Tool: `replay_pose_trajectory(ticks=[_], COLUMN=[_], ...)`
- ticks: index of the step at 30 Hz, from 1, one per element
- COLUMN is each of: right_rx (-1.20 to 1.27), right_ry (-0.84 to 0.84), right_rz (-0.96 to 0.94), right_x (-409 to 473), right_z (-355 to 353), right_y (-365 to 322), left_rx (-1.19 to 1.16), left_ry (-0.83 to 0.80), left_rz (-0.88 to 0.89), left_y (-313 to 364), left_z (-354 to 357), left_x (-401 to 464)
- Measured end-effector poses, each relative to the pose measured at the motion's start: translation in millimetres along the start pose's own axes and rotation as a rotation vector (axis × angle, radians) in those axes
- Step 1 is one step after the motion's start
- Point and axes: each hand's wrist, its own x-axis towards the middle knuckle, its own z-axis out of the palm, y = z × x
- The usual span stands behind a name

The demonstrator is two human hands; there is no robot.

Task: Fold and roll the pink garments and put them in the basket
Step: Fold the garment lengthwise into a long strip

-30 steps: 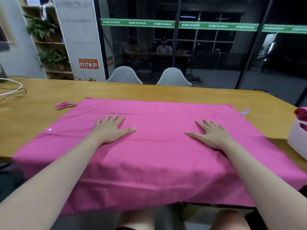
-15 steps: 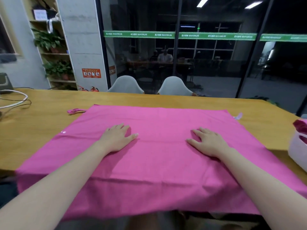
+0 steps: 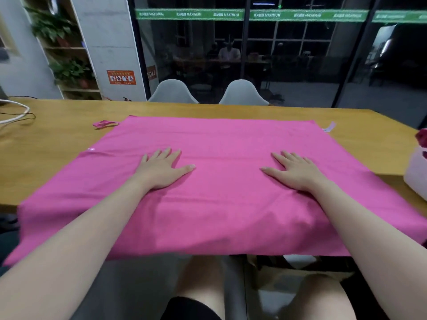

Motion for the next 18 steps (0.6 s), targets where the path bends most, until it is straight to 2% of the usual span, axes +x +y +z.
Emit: replay_pose_trajectory(ticks=[11,15,18], right_rx=[0.017,0.098,0.126], right_ry=[0.025,0.163,0.253], right_rz=[0.003,-0.026,-0.061], right_x=[100,95,70], right_z=[-3,-8,-10], right_y=[7,4,-6], left_rx=[0.000,-0.003,0.005], left_ry=[-0.012,-0.025,0.033], left_rz=[0.004,-0.002,0.051], left_y=[0,3,18], left_z=[-6,-9,-13], left_x=[99,101,82])
